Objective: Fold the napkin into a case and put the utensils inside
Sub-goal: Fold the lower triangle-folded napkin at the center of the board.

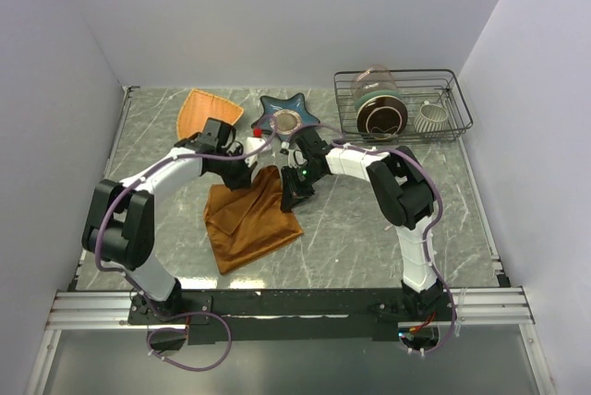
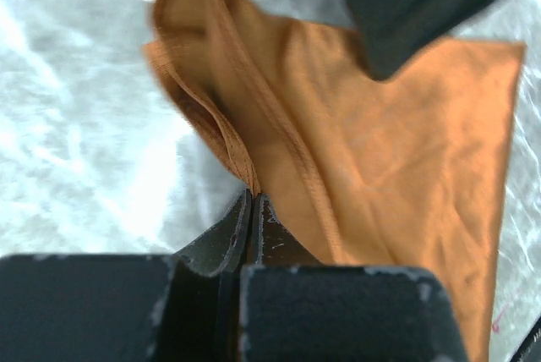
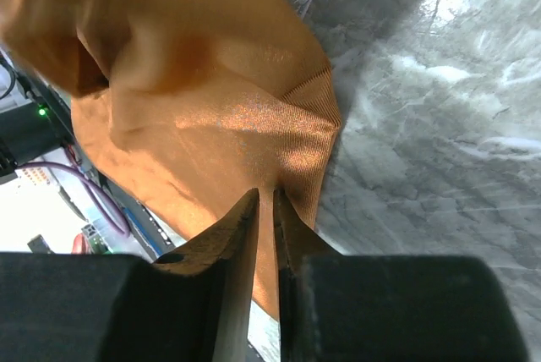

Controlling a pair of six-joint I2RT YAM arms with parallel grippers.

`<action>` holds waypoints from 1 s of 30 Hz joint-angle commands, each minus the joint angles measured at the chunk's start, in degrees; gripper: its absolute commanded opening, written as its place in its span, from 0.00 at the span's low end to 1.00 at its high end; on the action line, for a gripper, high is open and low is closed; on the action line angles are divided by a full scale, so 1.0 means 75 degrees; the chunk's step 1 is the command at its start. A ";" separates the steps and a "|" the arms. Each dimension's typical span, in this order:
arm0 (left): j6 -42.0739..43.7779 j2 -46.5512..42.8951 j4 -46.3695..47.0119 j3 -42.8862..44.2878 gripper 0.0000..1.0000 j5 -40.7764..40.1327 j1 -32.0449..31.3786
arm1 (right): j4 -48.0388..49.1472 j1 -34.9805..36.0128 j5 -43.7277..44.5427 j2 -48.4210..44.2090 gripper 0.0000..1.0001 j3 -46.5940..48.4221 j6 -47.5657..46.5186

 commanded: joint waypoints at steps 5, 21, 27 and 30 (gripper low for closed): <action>0.0203 -0.0585 -0.0132 -0.0916 0.01 -0.0717 -0.0760 | -0.0309 -0.0255 -0.0068 -0.0499 0.26 0.0201 -0.0133; -0.1063 -0.0480 0.1133 -0.1644 0.01 -0.1796 -0.1512 | -0.0989 -0.0725 -0.0712 -0.0769 0.46 0.1431 -0.0381; -0.1087 -0.0562 0.1310 -0.1761 0.01 -0.1820 -0.1594 | -0.0662 -0.0514 -0.0841 -0.0254 0.54 0.1806 0.0311; -0.1017 -0.0620 0.1322 -0.1808 0.01 -0.1750 -0.1641 | -0.0579 -0.0338 -0.0818 -0.0113 0.56 0.1970 0.0418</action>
